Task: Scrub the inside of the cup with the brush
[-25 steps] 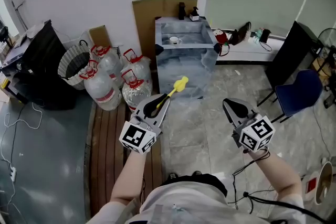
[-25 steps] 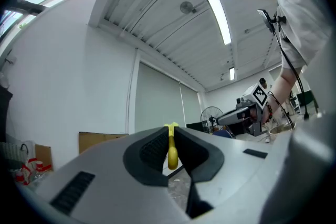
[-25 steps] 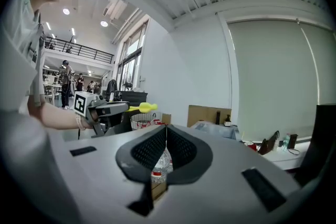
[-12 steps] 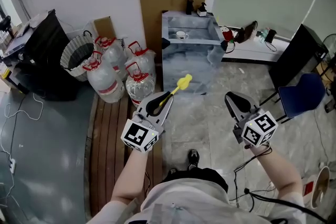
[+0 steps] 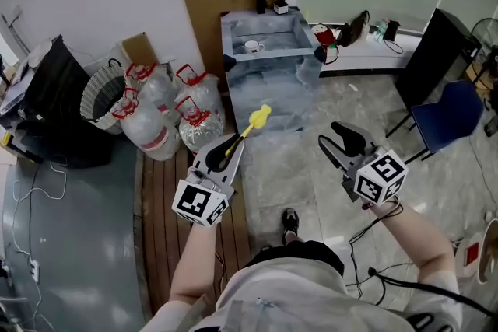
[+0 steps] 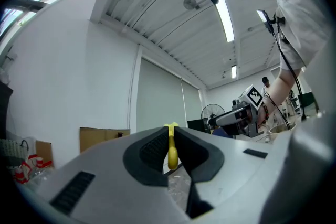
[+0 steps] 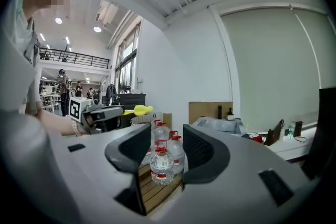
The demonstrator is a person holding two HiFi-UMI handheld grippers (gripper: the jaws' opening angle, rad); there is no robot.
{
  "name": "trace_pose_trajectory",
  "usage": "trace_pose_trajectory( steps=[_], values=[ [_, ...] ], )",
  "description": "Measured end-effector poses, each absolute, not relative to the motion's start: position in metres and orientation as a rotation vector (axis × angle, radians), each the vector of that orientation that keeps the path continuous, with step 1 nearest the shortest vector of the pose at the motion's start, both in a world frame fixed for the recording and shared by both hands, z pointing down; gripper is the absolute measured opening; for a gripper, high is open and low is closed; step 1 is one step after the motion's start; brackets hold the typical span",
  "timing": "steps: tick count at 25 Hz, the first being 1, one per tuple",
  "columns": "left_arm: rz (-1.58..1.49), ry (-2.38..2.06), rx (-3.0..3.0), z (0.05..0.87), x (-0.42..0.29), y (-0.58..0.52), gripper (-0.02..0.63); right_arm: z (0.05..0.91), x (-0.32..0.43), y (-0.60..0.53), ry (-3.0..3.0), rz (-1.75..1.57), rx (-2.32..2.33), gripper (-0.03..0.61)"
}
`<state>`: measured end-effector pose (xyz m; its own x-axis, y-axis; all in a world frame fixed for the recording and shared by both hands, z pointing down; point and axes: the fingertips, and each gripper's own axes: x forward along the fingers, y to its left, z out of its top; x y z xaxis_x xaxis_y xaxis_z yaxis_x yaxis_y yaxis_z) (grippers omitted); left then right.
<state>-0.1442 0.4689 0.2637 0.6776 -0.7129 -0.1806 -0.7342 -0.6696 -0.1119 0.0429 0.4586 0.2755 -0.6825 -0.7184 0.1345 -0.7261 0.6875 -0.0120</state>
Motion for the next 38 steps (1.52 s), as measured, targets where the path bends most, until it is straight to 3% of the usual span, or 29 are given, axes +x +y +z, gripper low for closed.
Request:
trace_pose_trajectory(
  steps=[27,38],
  values=[
    [0.148,1.409,-2.575,0.248,-0.086,0.319,0.035,0.278,0.113,0.282,-2.810,0.018,0.967,0.202],
    [0.082,1.421,-2.595,0.255,-0.074,0.277,0.035,0.291,0.123,0.244,-2.820,0.077,0.929,0.264]
  ],
)
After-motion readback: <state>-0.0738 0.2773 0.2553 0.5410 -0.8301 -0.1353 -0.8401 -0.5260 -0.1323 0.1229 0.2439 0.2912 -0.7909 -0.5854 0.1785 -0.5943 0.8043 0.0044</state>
